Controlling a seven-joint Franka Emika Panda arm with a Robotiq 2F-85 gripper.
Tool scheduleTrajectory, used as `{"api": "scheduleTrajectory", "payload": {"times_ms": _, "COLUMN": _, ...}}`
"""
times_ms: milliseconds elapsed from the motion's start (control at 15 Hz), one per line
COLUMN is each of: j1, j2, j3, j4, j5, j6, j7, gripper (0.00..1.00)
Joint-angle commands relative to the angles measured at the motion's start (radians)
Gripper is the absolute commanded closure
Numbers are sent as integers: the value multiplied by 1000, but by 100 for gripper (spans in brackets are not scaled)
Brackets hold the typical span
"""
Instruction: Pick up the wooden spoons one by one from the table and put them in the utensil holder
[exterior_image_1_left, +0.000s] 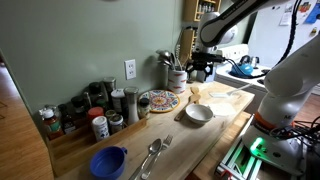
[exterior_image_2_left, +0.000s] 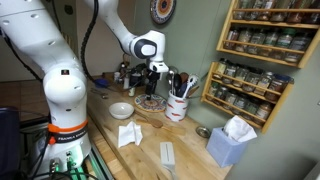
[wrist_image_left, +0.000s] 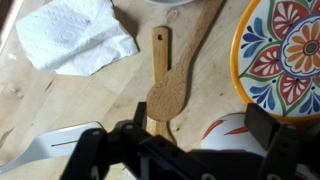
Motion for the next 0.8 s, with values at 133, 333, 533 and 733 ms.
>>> {"api": "scheduleTrajectory", "payload": {"times_ms": 133, "j1": 43, "j2": 128, "j3": -12, "j4": 0, "j5": 12, "j6": 19, "j7": 50, "gripper": 0}}
{"api": "scheduleTrajectory", "payload": {"times_ms": 333, "j1": 59, "j2": 189, "j3": -12, "j4": 0, "j5": 1, "j6": 51, "j7": 94, "gripper": 0}}
{"api": "scheduleTrajectory", "payload": {"times_ms": 533, "j1": 79, "j2": 246, "j3": -29, "j4": 0, "j5": 10, "j6": 131, "j7": 87, "gripper": 0}}
{"api": "scheduleTrajectory", "payload": {"times_ms": 733, "j1": 87, "j2": 305, "j3": -51, "j4": 0, "j5": 18, "j6": 234, "j7": 74, "gripper": 0}}
